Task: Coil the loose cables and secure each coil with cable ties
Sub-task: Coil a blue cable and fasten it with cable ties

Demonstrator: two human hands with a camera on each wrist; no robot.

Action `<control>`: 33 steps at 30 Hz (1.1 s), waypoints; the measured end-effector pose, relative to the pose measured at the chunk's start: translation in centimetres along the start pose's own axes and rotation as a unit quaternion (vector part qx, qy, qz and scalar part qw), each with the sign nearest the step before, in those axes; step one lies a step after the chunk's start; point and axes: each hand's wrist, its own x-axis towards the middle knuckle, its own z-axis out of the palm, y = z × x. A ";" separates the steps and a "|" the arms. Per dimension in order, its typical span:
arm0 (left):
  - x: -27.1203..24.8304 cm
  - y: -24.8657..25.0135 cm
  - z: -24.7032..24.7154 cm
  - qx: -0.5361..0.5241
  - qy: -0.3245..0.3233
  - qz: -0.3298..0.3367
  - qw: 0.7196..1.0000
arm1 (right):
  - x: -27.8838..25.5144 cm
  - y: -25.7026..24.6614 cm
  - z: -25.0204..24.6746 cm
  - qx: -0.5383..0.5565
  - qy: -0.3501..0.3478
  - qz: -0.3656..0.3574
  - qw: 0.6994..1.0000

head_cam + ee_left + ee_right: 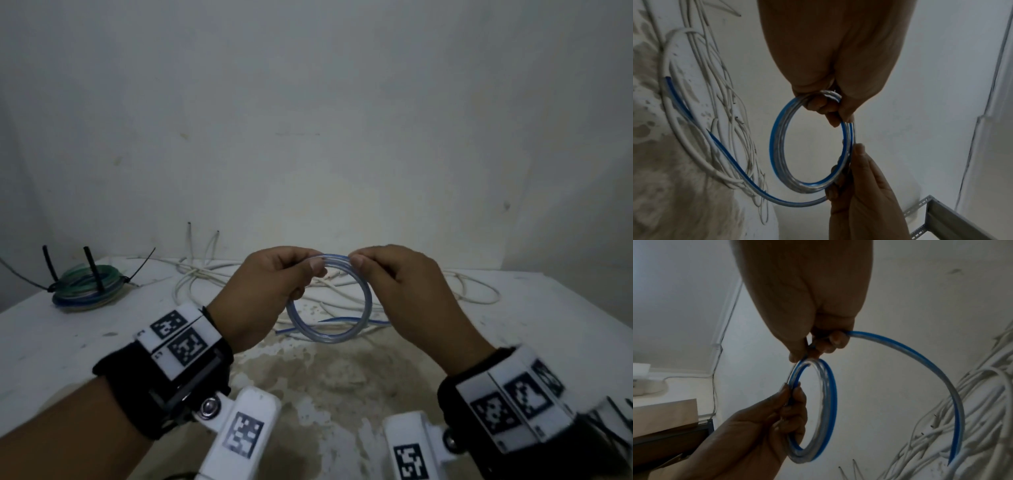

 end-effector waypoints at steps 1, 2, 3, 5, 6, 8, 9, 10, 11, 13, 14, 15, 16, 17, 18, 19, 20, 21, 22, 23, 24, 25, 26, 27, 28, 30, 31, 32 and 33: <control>0.0 0.0 0.0 -0.016 0.005 -0.003 1.000 | -0.1 -0.1 0.1 -0.009 0.010 -0.012 1.000; 0.0 0.0 0.0 -0.030 0.011 -0.005 0.999 | -0.1 -0.3 0.2 -0.013 0.013 -0.021 1.000; -0.1 0.2 -0.1 -0.045 0.019 -0.005 0.999 | -0.1 -0.6 0.3 -0.001 0.008 -0.020 1.000; -0.1 0.7 -0.2 -0.079 0.043 0.006 0.996 | 0.3 -1.3 0.5 0.039 -0.019 0.007 0.999; -0.1 1.0 -0.4 -0.099 0.056 0.016 0.993 | 0.6 -1.7 0.7 0.055 -0.027 0.015 0.998; -0.1 1.9 -0.5 -0.134 0.066 0.038 0.988 | 1.7 -2.5 1.0 0.067 -0.015 0.002 0.998; -0.2 2.4 -0.6 -0.151 0.063 0.048 0.985 | 2.5 -3.1 0.9 0.064 -0.001 -0.018 0.998; -0.3 2.9 -0.8 -0.167 0.056 0.053 0.983 | 3.4 -3.7 0.7 0.052 0.007 -0.039 0.998; -0.5 3.4 -1.2 -0.175 0.045 0.052 0.982 | 4.4 -4.4 0.2 0.031 0.002 -0.063 0.998; -0.7 4.3 -2.4 -0.148 0.021 0.037 0.988 | 6.1 -5.8 -0.7 -0.024 -0.055 -0.105 0.993; -0.7 4.9 -3.1 -0.103 0.014 0.031 0.994 | 6.7 -6.5 -1.1 -0.048 -0.094 -0.122 0.987; -0.7 5.3 -3.8 -0.045 0.008 0.031 0.998 | 7.2 -7.0 -1.3 -0.068 -0.133 -0.137 0.979; -0.7 5.8 -4.5 0.015 0.000 0.037 0.999 | 7.5 -7.7 -1.2 -0.086 -0.168 -0.150 0.970; -0.7 6.3 -4.7 0.063 -0.017 0.037 0.997 | 7.6 -8.1 -1.0 -0.104 -0.194 -0.160 0.962; -0.9 6.9 -4.9 0.087 -0.044 0.029 0.995 | 7.7 -8.6 -0.7 -0.115 -0.208 -0.167 0.957; -1.1 7.2 -5.0 0.080 -0.075 0.009 0.994 | 7.8 -8.9 -0.5 -0.117 -0.212 -0.168 0.956; -1.3 7.6 -5.0 0.047 -0.096 -0.015 0.994 | 7.8 -9.1 -0.4 -0.104 -0.212 -0.159 0.959; -1.6 7.9 -5.0 0.013 -0.108 -0.030 0.994 | 7.8 -9.1 -0.3 -0.080 -0.209 -0.145 0.964; -1.8 8.1 -5.0 -0.010 -0.109 -0.037 0.993 | 7.8 -9.1 -0.3 -0.055 -0.201 -0.131 0.969; -1.7 8.1 -5.2 -0.024 -0.100 -0.039 0.994 | 7.8 -8.9 -0.2 -0.044 -0.188 -0.125 0.973; -1.7 8.1 -5.4 -0.036 -0.085 -0.041 0.995 | 7.7 -8.7 -0.1 -0.041 -0.176 -0.121 0.976; -1.6 8.2 -5.7 -0.051 -0.067 -0.044 0.995 | 7.7 -8.4 0.1 -0.033 -0.167 -0.110 0.979; -1.5 8.2 -6.0 -0.069 -0.050 -0.049 0.995 | 7.6 -7.9 0.2 -0.013 -0.161 -0.091 0.983; -1.4 8.1 -6.3 -0.088 -0.034 -0.056 0.994 | 7.7 -7.3 0.3 0.015 -0.156 -0.068 0.985; -1.3 8.0 -6.7 -0.107 -0.022 -0.064 0.992 | 7.6 -6.7 0.3 0.038 -0.152 -0.046 0.987; -1.2 7.7 -7.1 -0.132 -0.002 -0.078 0.988 | 7.5 -5.4 0.6 0.068 -0.143 -0.017 0.987; -1.2 7.6 -7.2 -0.135 0.006 -0.080 0.988 | 7.4 -5.0 0.8 0.076 -0.139 -0.017 0.987; -1.2 7.6 -7.2 -0.135 0.013 -0.078 0.988 | 7.2 -4.6 1.1 0.071 -0.133 -0.027 0.988; -1.1 7.6 -7.2 -0.134 0.020 -0.073 0.988 | 7.2 -4.2 1.3 0.053 -0.127 -0.041 0.990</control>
